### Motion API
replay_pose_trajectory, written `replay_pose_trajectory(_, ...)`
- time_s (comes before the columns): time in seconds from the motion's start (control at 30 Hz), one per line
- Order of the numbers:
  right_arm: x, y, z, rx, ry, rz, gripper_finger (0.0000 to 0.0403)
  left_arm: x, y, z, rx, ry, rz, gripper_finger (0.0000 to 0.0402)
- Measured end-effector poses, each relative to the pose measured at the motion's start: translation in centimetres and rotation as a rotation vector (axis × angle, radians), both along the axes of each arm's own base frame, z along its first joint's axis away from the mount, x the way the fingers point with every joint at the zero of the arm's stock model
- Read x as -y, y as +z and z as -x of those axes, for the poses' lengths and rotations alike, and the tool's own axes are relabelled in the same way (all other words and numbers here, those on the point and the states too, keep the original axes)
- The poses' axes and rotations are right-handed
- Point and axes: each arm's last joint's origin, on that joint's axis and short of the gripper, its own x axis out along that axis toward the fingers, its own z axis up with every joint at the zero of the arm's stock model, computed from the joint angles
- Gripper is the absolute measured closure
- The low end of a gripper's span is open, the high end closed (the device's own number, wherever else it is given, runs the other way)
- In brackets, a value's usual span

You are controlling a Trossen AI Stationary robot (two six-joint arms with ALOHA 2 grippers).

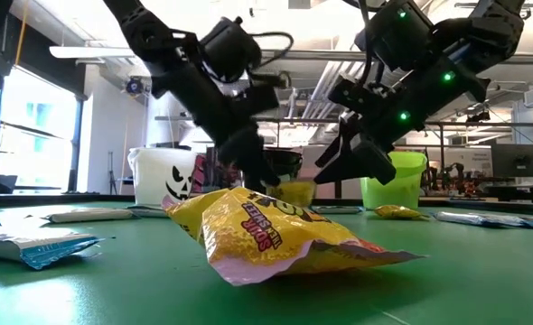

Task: Sort candy by brand, put in halloween buckets
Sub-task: Put the yellow candy into the green bucket

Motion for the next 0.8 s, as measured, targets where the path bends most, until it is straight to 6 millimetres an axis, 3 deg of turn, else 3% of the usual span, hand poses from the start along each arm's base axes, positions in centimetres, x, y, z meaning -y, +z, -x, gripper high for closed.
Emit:
replay_pose_trajectory(0.17,0.1,0.2,-0.1,-0.008,0.029,0.046,0.0152,-0.1,1.6,0.3,0.054,-0.022,0.076,0.0401)
replay_pose_trajectory(0.4,0.7,0.8,-0.8,0.054,0.072,-0.033,0.0172,0.2,2.4,0.3,0.084,-0.05,0.103,0.0401)
replay_pose_trajectory(0.8,3.2,1.6,-1.9,0.035,0.023,-0.316,0.0292,1.2,2.5,0.1,0.103,-0.085,0.095,0.0401)
